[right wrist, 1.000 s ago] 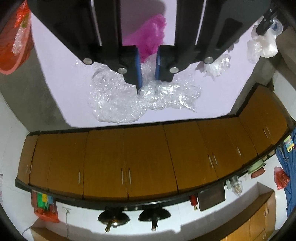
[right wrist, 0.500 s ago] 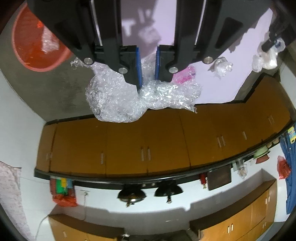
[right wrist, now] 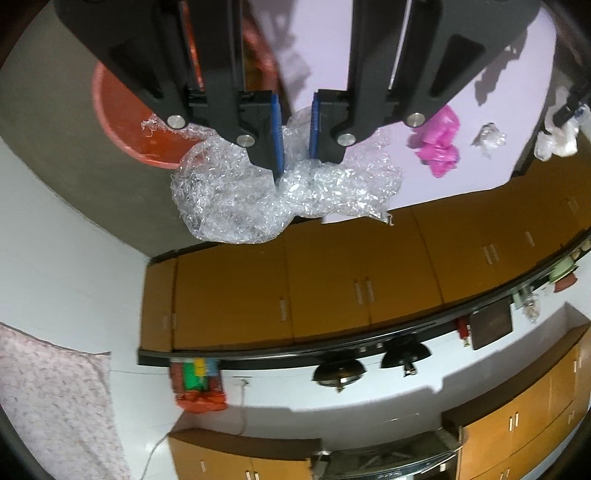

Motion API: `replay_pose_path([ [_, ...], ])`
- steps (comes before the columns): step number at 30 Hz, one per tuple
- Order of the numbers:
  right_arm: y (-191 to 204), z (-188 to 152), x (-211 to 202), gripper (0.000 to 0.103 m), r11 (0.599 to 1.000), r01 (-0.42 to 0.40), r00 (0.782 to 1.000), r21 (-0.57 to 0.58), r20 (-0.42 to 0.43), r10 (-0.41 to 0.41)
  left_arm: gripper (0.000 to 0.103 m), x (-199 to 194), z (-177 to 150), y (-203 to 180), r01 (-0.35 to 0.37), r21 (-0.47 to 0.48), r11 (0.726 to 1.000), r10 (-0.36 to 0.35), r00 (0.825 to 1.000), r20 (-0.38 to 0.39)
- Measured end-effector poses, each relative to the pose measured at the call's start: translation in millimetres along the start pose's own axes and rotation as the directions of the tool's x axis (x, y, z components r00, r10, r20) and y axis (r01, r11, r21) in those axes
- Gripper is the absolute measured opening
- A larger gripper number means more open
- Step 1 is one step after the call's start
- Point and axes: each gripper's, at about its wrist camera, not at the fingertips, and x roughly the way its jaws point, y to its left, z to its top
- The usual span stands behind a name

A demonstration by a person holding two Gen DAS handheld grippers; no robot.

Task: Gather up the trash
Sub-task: 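Carry the white bag and bubble wrap over the wastebasket and open both tools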

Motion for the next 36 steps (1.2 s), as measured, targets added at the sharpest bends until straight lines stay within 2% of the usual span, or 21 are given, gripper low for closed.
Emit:
replay_pose_path([
  [8, -50, -13, -24, 0.013, 0.996, 0.093, 0.996, 0.009, 0.008, -0.093, 0.030, 4, 7, -53, 0.090, 0.069, 0.994, -0.090, 0.996, -0.003],
  [18, -94, -34, -31, 0.013, 0.987, 0.153, 0.988, 0.055, -0.028, -0.151, 0.030, 20, 3, -121, 0.213, 0.127, 0.969, -0.209, 0.977, -0.047],
  [27, -112, -43, -27, 0.013, 0.984, 0.168, 0.985, 0.062, -0.047, -0.166, 0.030, 30, 0, -172, 0.301, 0.172, 0.938, -0.292, 0.953, -0.077],
  [36, -128, -45, -22, 0.013, 0.981, 0.174, 0.984, 0.087, -0.056, -0.169, 0.030, 49, -9, -238, 0.387, 0.241, 0.890, -0.366, 0.922, -0.127],
])
